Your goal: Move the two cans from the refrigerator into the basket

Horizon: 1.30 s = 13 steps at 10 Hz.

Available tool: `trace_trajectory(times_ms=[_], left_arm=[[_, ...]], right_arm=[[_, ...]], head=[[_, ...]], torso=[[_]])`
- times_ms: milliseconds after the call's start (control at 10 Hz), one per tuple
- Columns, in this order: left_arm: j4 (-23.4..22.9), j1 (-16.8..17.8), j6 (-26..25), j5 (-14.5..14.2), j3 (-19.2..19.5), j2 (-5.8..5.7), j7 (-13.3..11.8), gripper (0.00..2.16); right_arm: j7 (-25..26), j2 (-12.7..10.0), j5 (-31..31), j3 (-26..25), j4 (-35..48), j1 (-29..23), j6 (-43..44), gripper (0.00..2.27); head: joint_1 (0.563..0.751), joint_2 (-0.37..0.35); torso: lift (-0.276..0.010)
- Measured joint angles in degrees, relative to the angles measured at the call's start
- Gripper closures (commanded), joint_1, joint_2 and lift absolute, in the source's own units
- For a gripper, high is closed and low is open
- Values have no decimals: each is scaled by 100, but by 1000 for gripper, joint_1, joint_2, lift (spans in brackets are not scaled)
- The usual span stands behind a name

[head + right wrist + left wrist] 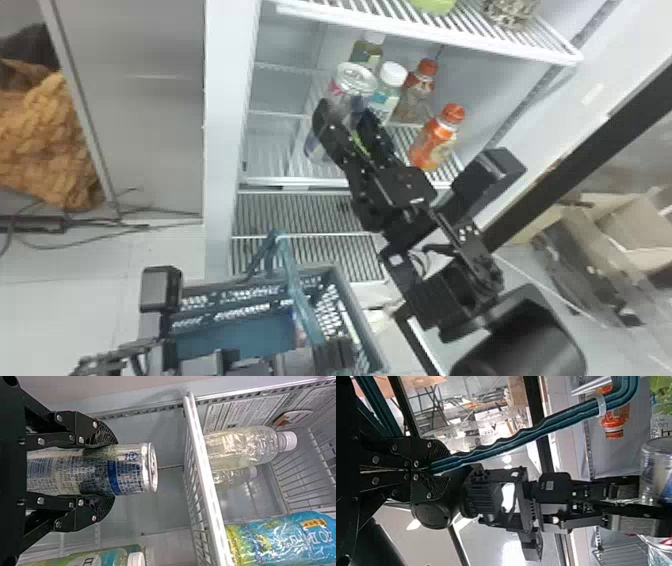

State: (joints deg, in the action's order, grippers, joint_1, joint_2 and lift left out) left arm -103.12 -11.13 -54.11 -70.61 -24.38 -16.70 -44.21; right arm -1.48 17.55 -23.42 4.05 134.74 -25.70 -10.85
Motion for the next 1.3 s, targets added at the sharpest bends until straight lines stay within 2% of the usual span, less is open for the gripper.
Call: trace_trajectory(times_ms=[300, 700, 1300], left_arm=[[2, -10, -2, 7, 23, 8, 1, 1185], [1, -26, 3, 34, 75, 39, 0, 1185], [1, -63, 12, 57, 96, 52, -9, 1185]], right_arm=[[-51, -95, -77, -333, 580, -557, -380, 888], [-250, -328, -136, -1073, 1581, -1292, -1631, 888], [-248, -487, -239, -1583, 2703, -2312, -2976, 888]], head=[[695, -350], [695, -350], [695, -350]], torso=[[-276], [-276], [-276]])
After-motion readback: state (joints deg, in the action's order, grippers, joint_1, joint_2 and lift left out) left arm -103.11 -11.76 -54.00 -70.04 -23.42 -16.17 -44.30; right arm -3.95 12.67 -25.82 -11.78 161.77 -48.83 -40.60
